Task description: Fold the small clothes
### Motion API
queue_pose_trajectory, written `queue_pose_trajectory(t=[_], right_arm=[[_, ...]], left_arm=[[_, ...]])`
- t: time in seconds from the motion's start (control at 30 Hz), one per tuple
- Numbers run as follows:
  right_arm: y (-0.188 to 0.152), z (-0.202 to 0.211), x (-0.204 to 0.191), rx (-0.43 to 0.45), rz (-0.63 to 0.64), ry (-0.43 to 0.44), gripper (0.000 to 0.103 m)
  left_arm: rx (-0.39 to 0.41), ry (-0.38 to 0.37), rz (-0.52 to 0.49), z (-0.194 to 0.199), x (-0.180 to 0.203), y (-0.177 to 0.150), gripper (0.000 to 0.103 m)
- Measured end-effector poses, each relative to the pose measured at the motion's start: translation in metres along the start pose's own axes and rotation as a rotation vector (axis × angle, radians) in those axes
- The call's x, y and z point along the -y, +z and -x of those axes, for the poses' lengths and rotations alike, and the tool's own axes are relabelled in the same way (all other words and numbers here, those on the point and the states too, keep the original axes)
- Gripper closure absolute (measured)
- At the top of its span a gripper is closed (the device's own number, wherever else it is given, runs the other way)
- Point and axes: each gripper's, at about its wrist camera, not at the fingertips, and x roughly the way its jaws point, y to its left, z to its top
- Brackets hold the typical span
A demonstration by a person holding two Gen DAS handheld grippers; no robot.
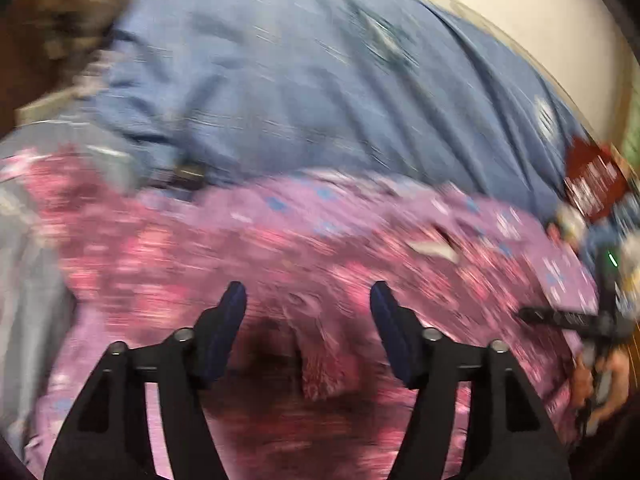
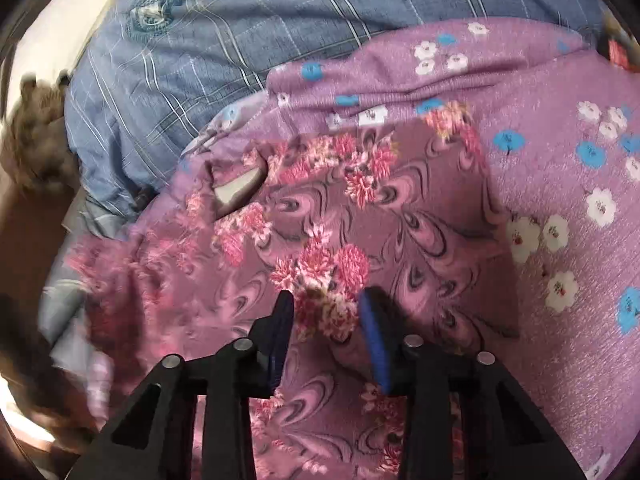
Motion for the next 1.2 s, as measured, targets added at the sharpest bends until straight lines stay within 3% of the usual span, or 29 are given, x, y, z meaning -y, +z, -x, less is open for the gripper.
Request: queue_pose_trajectory(t=[0.1,0.17,0.3,0.47,0.57,0.83,1.0,1.1,1.17,1.2], right_arm=[[0.0,0.014,-0.01,0.077,0.0,0.089,0.066],[-0.001,0.015,-0.015,0.089,-0.012,0.127,0.066],[-0.003,0.009,-0.028,0.078,-0.02,0.153,0.066],[-0.006,0.006,-0.034,0.073,-0.008,0.162,0.066],[-0.006,0.007,-0.032,0.079,-0.001,0.154,0.066],[-0.003,0.0,-0.022,0.062,-0.023,0.139,0.066],[-0.003,-0.006,-0.022,0.048,-0.017,0.126,0.066],[-0.003,-0.01,-0.021,0.043,-0.013,0.118,0.067],[-0.003,-0.011,-0.022,0.044,0.001,0.114,0.07],[-0.004,-0.011,-0.022,0.047,0.006,0.112,0.072]], left_arm=[[0.096,0.167,0.165,0.03,-0.056,0.008,0.032],[0.098,0.241,0.301,0.041,-0.091,0.008,0.025],[0.035,0.25,0.526,0.043,-0.144,0.006,0.023],[0.011,0.3,0.573,0.02,-0.174,0.033,0.023],[-0.05,0.241,0.584,-0.006,-0.188,0.05,0.021],[-0.119,0.203,0.679,-0.051,-0.222,0.06,0.021],[-0.068,0.171,0.667,-0.061,-0.231,0.067,0.035],[-0.077,0.186,0.649,-0.073,-0.234,0.072,0.056],[-0.098,0.213,0.639,-0.078,-0.239,0.071,0.09],[-0.108,0.226,0.637,-0.081,-0.241,0.07,0.095]])
